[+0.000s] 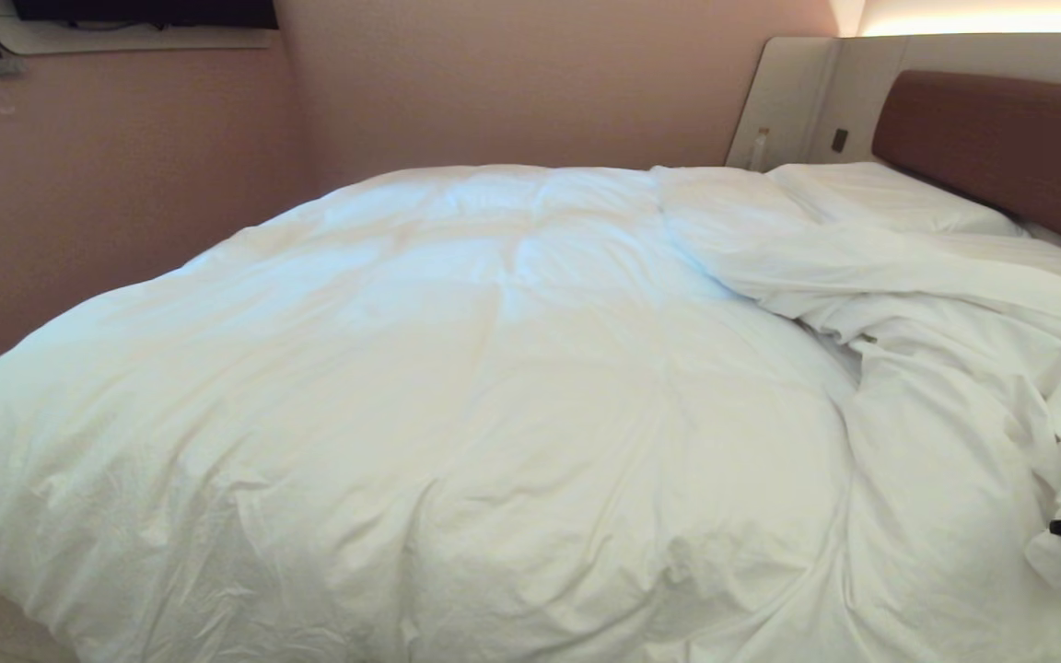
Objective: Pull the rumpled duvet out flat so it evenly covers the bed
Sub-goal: Flatten the corners of the folded blanket
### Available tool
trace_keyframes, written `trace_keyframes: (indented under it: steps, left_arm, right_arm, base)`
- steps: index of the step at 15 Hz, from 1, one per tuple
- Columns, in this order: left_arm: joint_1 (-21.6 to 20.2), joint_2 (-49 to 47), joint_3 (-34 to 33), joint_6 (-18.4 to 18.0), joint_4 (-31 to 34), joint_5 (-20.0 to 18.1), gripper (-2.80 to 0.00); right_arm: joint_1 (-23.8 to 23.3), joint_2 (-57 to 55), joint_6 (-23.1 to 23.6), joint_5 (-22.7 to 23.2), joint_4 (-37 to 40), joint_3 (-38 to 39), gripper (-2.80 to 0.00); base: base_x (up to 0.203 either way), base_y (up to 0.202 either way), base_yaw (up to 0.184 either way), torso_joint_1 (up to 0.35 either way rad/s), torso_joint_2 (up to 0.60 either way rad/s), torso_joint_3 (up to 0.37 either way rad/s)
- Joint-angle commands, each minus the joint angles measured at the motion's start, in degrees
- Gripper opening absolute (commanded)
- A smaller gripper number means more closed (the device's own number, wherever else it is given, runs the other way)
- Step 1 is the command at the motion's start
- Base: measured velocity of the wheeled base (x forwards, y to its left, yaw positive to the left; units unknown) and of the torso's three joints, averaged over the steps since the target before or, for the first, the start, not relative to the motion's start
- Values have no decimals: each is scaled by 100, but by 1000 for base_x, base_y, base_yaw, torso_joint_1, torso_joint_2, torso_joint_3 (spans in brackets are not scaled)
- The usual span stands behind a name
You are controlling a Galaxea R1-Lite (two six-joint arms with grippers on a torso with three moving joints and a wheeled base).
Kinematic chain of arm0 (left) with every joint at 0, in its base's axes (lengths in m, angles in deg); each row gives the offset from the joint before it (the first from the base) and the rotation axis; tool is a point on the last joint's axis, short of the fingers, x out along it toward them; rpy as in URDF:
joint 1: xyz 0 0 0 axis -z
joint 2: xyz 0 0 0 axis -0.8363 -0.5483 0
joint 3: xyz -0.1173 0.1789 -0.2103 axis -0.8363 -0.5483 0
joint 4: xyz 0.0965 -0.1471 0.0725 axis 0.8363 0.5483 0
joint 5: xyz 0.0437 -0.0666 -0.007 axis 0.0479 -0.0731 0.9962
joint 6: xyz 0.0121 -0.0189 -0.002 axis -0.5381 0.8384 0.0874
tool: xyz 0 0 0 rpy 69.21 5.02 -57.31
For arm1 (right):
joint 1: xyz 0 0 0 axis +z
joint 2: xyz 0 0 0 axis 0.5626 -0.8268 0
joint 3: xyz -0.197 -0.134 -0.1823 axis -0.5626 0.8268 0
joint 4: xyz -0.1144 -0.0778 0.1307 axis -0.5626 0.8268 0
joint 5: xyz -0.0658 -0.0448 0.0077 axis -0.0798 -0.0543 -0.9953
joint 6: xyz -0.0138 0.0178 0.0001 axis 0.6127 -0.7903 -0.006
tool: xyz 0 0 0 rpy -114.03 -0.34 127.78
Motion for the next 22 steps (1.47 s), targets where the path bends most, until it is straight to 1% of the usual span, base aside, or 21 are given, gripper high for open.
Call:
trace_keyframes:
  steps: [1, 2, 4, 5, 6, 7, 12, 16, 18, 21, 22]
  left_arm:
    - [-4, 0, 1, 3, 3, 0, -280]
    - [2, 0, 1, 3, 3, 0, -280]
    - [-7, 0, 1, 3, 3, 0, -280]
    - [2, 0, 1, 3, 3, 0, -280]
    - [2, 0, 1, 3, 3, 0, -280]
    - [2, 0, 1, 3, 3, 0, -280]
    - [2, 0, 1, 3, 3, 0, -280]
    - [-5, 0, 1, -6, 3, 0, -280]
    - [2, 0, 1, -6, 3, 0, -280]
    - [0, 0, 1, -6, 3, 0, -280]
    - [0, 0, 1, -6, 11, 0, -280]
  right_arm:
    - [31, 16, 279, 24, 8, 200, -280]
    - [83, 126, 552, 37, 11, 374, -280]
    - [199, 232, 774, 49, 13, 514, -280]
    - [456, 348, 894, 49, 13, 731, -280]
    - [771, 475, 938, 50, 16, 882, -280]
    - [984, 589, 921, 54, 19, 962, -280]
    - [1929, 1338, 427, 43, 61, 1015, -280]
    - [2919, 1946, 17, 29, 199, 1053, -280]
    - [3105, 1878, -119, -49, 198, 1042, -280]
    - [3155, 1764, -120, -57, 180, 1046, -280]
    - [3260, 1775, -126, -57, 180, 1054, -280]
  base:
    - [0, 0, 0, 0, 0, 0]
    - [0, 0, 0, 0, 0, 0]
    - [0, 0, 0, 0, 0, 0]
    - [0, 0, 0, 0, 0, 0]
    - [0, 0, 0, 0, 0, 0]
    - [0, 0, 0, 0, 0, 0]
    - [0, 0, 0, 0, 0, 0]
    - [0, 0, 0, 0, 0, 0]
    - [0, 0, 0, 0, 0, 0]
    - [0, 0, 0, 0, 0, 0]
    - [0, 0, 0, 0, 0, 0]
